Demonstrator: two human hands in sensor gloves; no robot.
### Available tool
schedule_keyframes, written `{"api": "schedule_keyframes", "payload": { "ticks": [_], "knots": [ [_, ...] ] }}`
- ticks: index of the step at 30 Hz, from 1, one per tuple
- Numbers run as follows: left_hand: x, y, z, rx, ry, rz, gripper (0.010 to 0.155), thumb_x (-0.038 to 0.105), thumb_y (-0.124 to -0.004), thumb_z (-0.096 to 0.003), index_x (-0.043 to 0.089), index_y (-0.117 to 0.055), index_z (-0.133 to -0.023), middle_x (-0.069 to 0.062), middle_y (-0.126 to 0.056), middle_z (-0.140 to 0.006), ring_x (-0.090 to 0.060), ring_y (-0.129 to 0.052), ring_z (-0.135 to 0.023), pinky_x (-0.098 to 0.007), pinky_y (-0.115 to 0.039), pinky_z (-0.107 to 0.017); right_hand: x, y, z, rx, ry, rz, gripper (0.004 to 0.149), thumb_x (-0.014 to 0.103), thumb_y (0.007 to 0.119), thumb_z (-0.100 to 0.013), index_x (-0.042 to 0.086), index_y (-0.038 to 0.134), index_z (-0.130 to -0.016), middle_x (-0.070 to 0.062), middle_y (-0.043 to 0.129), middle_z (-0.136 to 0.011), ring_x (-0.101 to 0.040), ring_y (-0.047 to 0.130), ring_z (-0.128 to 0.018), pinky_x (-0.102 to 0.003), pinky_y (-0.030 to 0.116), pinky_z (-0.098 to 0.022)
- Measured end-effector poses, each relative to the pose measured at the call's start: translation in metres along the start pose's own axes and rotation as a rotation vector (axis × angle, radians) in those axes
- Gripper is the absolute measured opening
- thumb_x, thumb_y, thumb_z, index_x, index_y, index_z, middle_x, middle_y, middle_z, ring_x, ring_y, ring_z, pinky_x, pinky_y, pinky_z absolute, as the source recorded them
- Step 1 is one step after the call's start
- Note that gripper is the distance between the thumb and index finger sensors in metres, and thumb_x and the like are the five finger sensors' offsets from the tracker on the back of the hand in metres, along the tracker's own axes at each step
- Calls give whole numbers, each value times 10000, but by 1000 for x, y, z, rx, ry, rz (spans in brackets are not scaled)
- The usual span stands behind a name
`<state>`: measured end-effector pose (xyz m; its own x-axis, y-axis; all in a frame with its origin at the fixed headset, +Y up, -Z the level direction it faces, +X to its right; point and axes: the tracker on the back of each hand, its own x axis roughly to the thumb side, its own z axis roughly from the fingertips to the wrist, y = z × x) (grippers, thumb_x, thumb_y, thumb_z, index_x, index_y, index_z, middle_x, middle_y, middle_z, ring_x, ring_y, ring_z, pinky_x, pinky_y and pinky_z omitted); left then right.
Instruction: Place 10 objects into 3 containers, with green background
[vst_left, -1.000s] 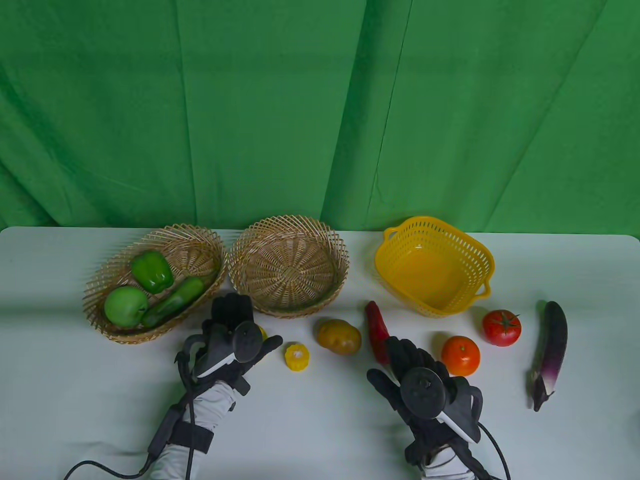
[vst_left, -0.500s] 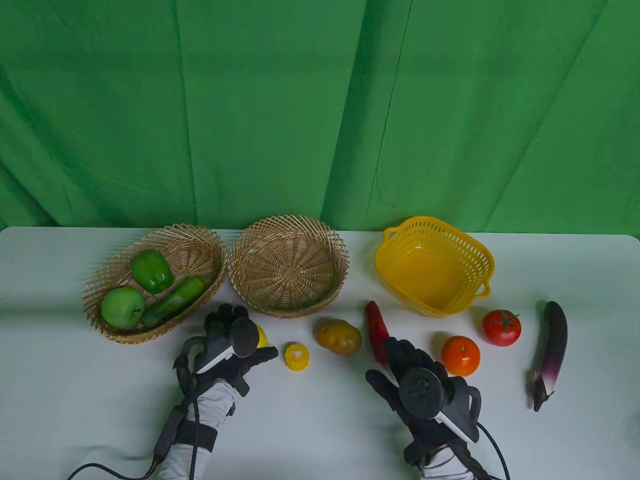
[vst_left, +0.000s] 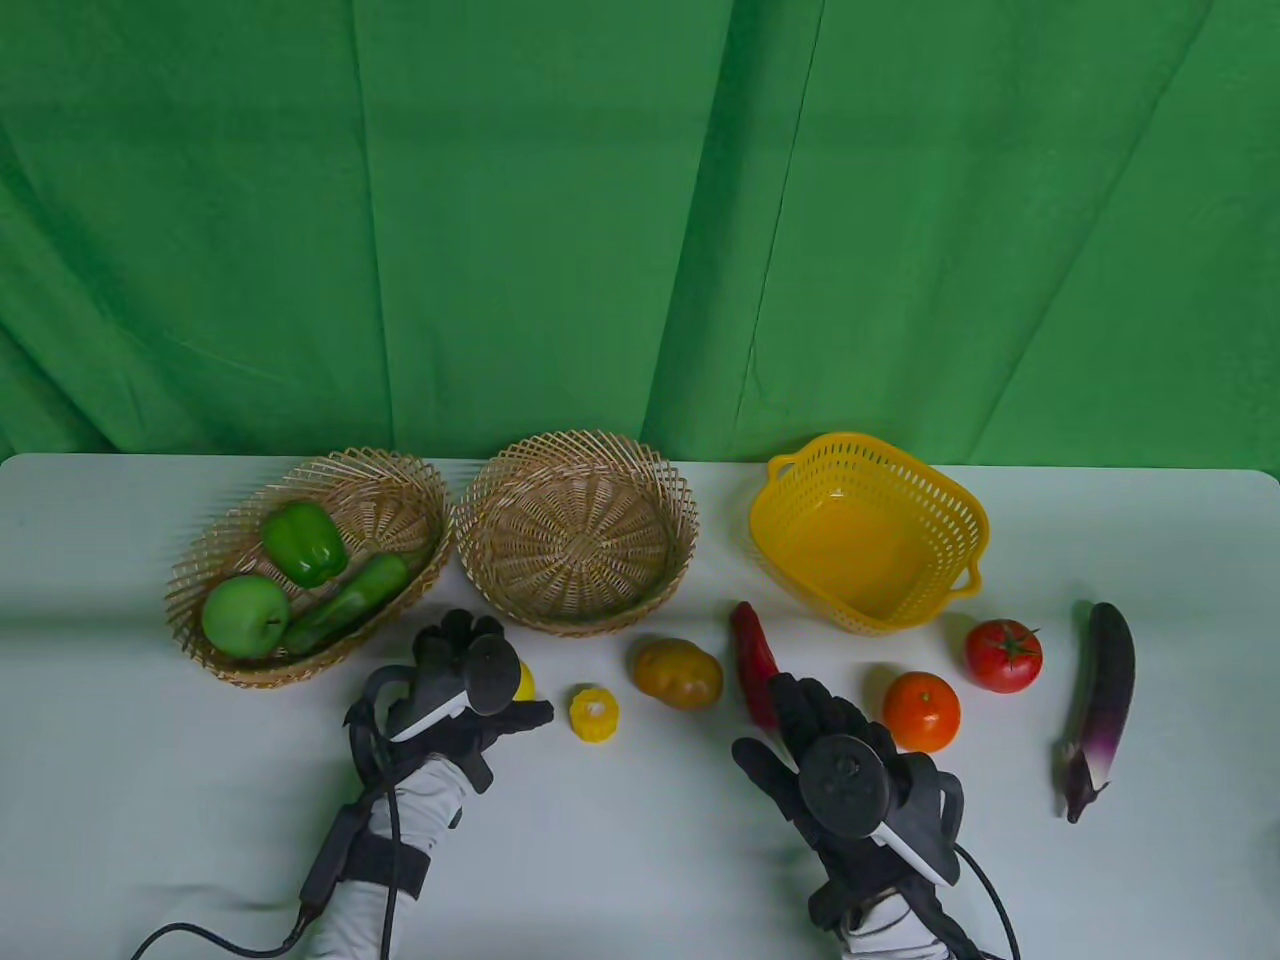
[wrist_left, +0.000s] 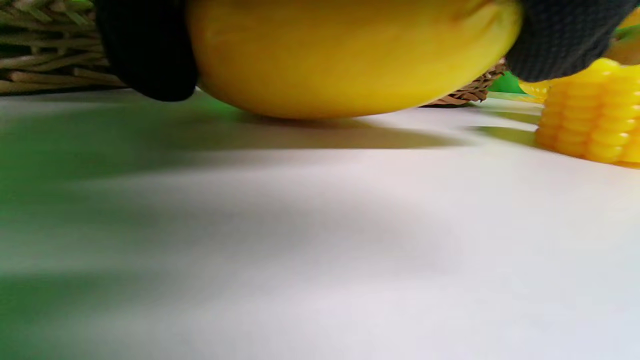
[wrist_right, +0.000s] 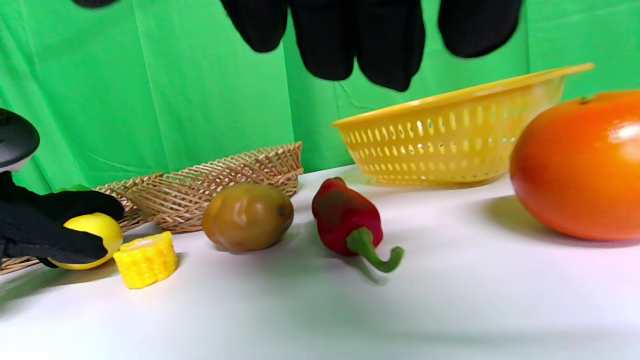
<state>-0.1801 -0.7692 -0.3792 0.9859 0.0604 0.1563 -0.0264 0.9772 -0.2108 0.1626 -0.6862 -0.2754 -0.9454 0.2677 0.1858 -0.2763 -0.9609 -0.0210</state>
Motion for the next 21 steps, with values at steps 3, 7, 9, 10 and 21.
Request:
{"api": "schedule_keyframes", "payload": {
  "ticks": [3, 7, 9, 10, 21],
  "knots": [
    [3, 3, 5, 1, -12, -42, 1127, 812, -706, -426, 72, -315, -1181, -365, -306, -1172, -703, -521, -997, -619, -766, -621, 1, -1, 1, -6, -3, -1, 778, 672, 513, -556, 193, 457, -1167, -207, 584, -1181, -524, 635, -1009, -728, 514, -714],
    [5, 14, 14, 35, -33, -77, 1128, 813, -704, -425, 73, -312, -1182, -367, -304, -1173, -704, -520, -999, -620, -764, -625, 1, -1, 1, -7, -7, -4, 779, 672, 513, -556, 192, 456, -1168, -211, 583, -1181, -524, 635, -1009, -727, 514, -715],
    [6, 22, 16, 53, -37, -88, 1128, 812, -704, -426, 72, -310, -1182, -367, -304, -1173, -705, -517, -1001, -619, -764, -625, 1, -1, 1, -8, -8, -5, 780, 672, 514, -555, 192, 456, -1167, -209, 583, -1181, -524, 638, -1007, -727, 514, -715],
    [7, 25, 17, 60, -37, -92, 1130, 813, -703, -426, 71, -311, -1183, -368, -305, -1173, -706, -518, -1001, -619, -764, -626, 1, -1, 1, -7, -8, -5, 778, 671, 514, -556, 192, 457, -1167, -210, 583, -1181, -525, 639, -1007, -727, 514, -715],
    [14, 65, 7, 154, -28, -59, 1129, 818, -700, -420, 79, -321, -1185, -368, -318, -1175, -702, -533, -1003, -614, -773, -626, 1, 0, 1, -4, -7, 1, 780, 672, 514, -556, 191, 457, -1167, -210, 585, -1180, -525, 639, -1007, -728, 514, -714]
  ]
}}
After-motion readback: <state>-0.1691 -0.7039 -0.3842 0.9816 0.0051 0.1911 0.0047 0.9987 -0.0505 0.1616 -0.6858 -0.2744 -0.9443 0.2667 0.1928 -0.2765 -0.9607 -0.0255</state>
